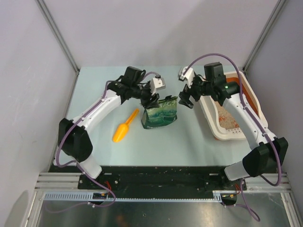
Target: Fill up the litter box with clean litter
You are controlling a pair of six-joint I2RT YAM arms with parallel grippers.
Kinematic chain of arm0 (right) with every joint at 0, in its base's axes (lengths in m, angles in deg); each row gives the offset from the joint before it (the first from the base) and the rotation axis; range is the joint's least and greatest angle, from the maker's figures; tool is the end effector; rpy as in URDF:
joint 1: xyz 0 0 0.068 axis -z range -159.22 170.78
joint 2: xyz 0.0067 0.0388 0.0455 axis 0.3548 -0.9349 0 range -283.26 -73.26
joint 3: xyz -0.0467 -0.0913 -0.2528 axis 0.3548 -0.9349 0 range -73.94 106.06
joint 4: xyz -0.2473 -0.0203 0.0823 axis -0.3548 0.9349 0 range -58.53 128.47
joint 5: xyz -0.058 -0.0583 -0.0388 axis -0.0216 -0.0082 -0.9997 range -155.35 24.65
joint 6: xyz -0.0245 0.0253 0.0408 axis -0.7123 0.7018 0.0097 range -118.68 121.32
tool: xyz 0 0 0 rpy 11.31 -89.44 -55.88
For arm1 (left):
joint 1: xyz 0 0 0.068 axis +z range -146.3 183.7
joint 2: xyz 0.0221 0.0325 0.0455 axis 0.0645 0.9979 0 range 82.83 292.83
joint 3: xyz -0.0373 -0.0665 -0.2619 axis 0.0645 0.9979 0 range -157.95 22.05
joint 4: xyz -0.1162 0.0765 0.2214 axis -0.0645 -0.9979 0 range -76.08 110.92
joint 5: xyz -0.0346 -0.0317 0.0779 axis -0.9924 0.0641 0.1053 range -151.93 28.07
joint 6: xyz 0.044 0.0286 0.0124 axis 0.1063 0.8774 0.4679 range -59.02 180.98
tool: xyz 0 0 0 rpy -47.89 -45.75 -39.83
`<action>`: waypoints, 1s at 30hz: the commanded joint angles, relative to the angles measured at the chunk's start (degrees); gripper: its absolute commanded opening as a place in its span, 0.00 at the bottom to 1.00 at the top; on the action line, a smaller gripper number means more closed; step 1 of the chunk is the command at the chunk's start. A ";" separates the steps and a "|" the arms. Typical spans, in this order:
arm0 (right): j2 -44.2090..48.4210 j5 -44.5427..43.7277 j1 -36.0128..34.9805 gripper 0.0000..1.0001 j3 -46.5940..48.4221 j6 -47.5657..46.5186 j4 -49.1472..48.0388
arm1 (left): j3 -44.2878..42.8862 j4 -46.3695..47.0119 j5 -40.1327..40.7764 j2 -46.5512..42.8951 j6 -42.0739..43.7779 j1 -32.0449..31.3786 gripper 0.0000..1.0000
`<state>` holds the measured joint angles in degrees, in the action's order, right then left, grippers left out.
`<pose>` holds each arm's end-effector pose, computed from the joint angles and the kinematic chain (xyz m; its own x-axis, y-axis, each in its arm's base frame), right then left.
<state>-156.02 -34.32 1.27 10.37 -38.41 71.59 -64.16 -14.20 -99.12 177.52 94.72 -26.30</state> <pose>0.2878 0.1214 0.3769 -0.0262 -0.5902 -0.8068 -0.8878 0.3846 -0.2526 0.3070 -0.2020 0.3292 -0.0650 0.5484 -0.8337 0.9782 0.2003 0.0555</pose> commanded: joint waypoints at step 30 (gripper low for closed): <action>-5.22 8.88 -6.51 0.79 5.00 -11.79 7.20 | 10.09 10.14 -3.33 -5.48 14.70 -1.82 0.32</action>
<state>-164.17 -22.72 -4.26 18.70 -50.87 86.12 -54.02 -9.98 -98.58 174.24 115.98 -28.27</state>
